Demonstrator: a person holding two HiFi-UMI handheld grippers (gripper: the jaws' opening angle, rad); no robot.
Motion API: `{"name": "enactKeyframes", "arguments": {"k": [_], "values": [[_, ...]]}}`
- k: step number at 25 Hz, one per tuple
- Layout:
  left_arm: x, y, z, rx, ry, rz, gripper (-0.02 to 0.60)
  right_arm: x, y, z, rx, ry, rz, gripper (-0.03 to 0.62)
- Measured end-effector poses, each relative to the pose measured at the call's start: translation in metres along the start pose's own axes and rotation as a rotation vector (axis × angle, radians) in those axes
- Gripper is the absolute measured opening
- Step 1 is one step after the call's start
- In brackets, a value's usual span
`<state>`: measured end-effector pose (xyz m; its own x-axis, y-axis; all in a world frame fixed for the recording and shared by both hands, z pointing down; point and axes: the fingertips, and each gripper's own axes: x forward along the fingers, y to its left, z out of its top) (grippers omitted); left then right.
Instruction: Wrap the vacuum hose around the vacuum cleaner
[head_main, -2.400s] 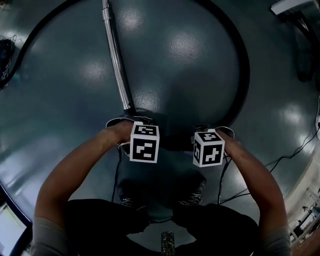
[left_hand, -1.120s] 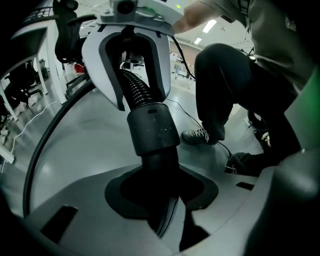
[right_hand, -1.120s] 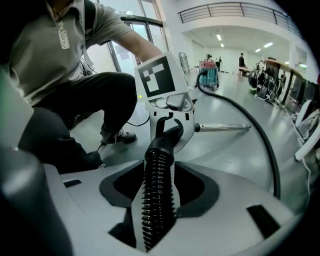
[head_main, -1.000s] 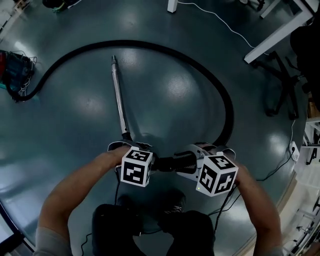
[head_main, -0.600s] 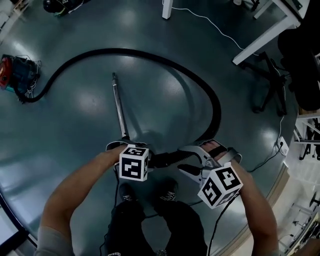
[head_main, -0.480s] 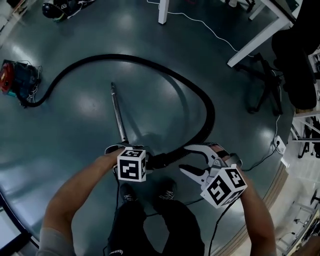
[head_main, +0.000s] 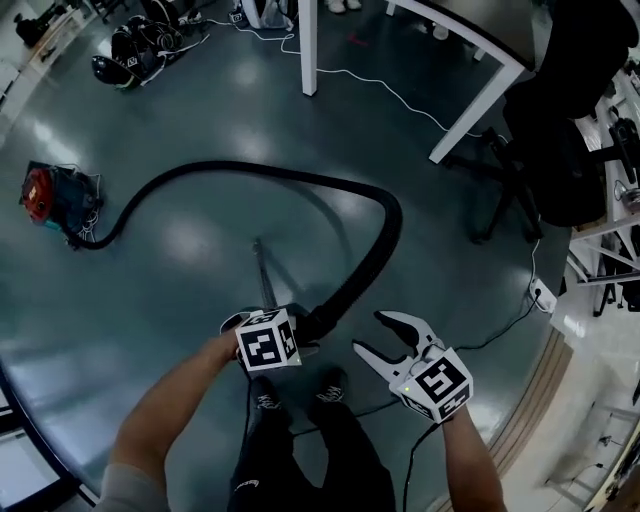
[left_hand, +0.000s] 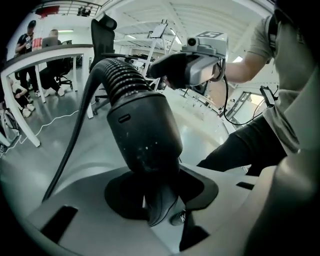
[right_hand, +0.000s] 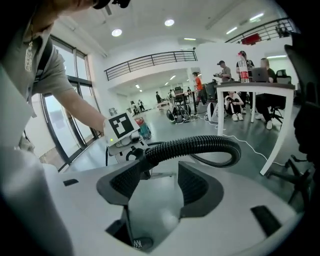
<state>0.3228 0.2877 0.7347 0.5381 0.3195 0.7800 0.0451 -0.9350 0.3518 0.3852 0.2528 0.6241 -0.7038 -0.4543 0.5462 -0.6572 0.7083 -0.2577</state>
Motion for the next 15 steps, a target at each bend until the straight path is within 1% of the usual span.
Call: {"name": "enactKeyframes", "arguments": {"k": [3,6,11,15], "values": [[-0.028,-0.009,0.021,-0.005,0.021,0.018,0.158,-0.024,0.003,0.021,0.021,-0.01,0.006,0.222],[-0.054,-0.028,0.044,-0.012,0.022,0.026,0.159,-0.045,0.011,0.038,0.062,-0.013,0.018,0.222],[-0.091,-0.06,0.087,-0.012,-0.015,0.015,0.16,-0.072,0.021,0.069,0.087,-0.027,0.033,0.222],[-0.121,-0.083,0.115,-0.003,-0.072,-0.003,0.16,-0.089,0.028,0.098,0.11,-0.053,0.041,0.222]]}}
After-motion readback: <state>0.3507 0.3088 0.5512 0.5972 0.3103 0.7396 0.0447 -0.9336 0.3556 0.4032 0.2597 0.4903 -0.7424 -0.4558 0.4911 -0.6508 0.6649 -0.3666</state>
